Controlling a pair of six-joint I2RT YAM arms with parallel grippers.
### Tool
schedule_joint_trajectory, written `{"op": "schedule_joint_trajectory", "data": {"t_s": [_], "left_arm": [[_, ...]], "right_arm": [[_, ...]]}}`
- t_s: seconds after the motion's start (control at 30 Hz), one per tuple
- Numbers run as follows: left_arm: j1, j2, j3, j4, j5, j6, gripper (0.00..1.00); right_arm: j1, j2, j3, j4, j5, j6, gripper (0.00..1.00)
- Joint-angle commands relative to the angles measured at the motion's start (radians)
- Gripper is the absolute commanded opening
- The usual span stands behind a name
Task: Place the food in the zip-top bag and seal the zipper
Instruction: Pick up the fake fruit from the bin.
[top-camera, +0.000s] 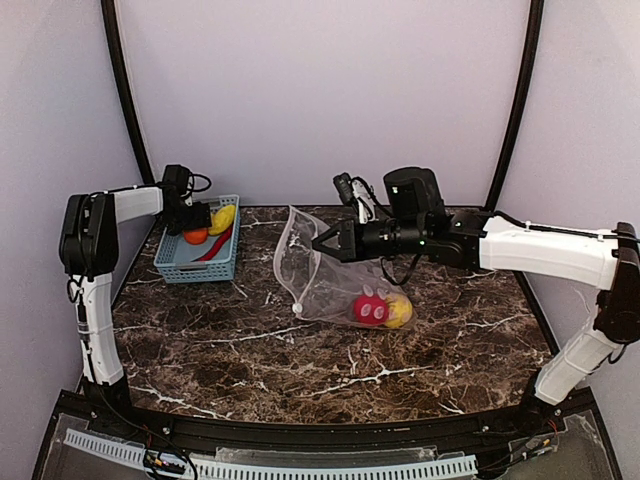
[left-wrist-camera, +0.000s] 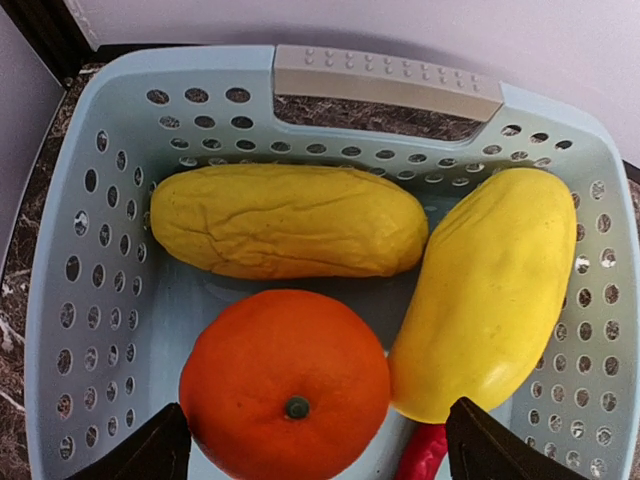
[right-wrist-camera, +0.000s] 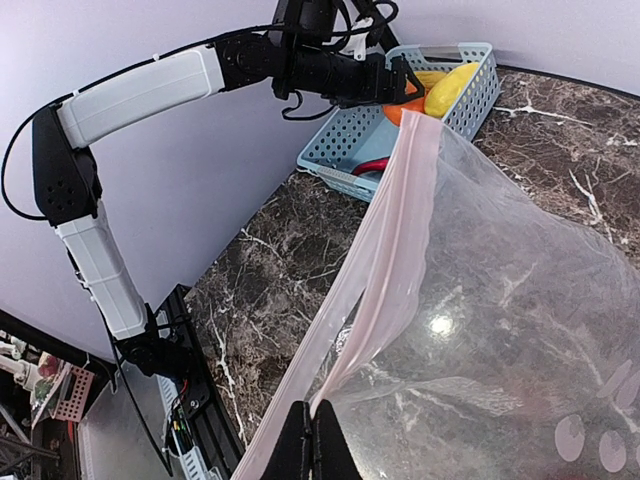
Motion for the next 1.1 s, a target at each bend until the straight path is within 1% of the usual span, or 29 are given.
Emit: {"op": "schedule_joint_trajectory", "data": {"t_s": [0.0,0.27,0.6,0.9,0.97,1.07], "left_arm": [[0.011,0.022,0.023,-0.036,-0.018,0.006,0.89],[0.017,0.054,0.038,-0.043,-0.03,0.021,0.85],[0.023,0.07,0.049,-0.049,-0.026,0.034,0.75],[0.023,0.063,0.045,-0.046,-0.035,0.038,0.7],[0.023,0.04,0.021,-0.016,-0.039,0.036,0.68],[0.023,-0.036,-0.058,0.054,-0.015,0.023,0.67]], "right_arm": [[0.007,0.016,-0.012,0.037,-0.015,0.0,0.0],[0.007,0.021,-0.012,0.035,-0.016,0.002,0.0],[0.007,0.022,-0.012,0.036,-0.016,0.004,0.0],[0.007,0.022,-0.016,0.037,-0.018,0.009,0.0],[0.007,0.02,-0.018,0.037,-0.017,0.009,0.0],[0.007,0.018,-0.021,0.037,-0.015,0.008,0.0]]}}
